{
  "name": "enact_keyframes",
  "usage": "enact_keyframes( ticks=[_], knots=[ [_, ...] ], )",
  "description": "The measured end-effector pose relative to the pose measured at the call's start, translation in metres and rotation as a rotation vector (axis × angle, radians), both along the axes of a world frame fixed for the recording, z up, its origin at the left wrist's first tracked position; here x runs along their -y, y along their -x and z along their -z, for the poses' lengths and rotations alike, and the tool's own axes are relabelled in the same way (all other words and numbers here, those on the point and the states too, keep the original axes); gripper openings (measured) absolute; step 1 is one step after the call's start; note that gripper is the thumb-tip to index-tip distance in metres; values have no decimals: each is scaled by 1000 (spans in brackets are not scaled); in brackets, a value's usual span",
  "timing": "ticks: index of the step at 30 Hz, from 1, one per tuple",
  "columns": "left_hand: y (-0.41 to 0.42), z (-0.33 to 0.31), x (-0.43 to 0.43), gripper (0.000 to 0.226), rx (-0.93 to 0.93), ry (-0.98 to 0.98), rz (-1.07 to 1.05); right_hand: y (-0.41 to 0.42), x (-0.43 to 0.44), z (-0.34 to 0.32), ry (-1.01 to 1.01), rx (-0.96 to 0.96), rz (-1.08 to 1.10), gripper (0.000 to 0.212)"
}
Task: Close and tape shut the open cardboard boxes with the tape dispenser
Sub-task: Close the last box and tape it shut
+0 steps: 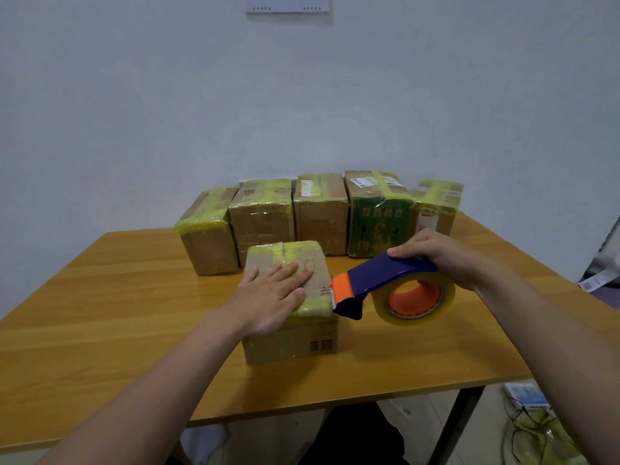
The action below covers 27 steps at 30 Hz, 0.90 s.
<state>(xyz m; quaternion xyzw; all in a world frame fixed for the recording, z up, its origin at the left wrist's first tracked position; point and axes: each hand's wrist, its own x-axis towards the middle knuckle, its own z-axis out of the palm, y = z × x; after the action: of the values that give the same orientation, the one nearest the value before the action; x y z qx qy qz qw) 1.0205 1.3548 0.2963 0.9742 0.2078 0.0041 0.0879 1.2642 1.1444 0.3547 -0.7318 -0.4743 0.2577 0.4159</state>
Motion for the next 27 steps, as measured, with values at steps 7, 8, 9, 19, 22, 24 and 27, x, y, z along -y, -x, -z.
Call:
enact_keyframes(
  ticks=[7,8,9,19,22,24,27],
  knots=[
    [30,-1,-18,50,-6,21,-53,23,-23,3,-53,-23,-63,38],
    [37,-2,-21,50,-2,31,-61,28,-28,5,-58,-23,-69,36],
    [43,-3,-25,50,5,45,-67,32,-33,6,-59,-23,-72,36],
    [46,-23,-16,32,119,37,-218,55,-60,13,-72,-64,-109,37],
    [33,-12,-13,50,72,63,-201,54,-61,15,-62,-61,-111,37],
    [31,-9,-17,58,-13,55,-188,53,-60,16,-57,-63,-115,38],
    [34,-6,-22,60,-24,36,-168,52,-57,15,-39,-69,-132,45]
  ],
)
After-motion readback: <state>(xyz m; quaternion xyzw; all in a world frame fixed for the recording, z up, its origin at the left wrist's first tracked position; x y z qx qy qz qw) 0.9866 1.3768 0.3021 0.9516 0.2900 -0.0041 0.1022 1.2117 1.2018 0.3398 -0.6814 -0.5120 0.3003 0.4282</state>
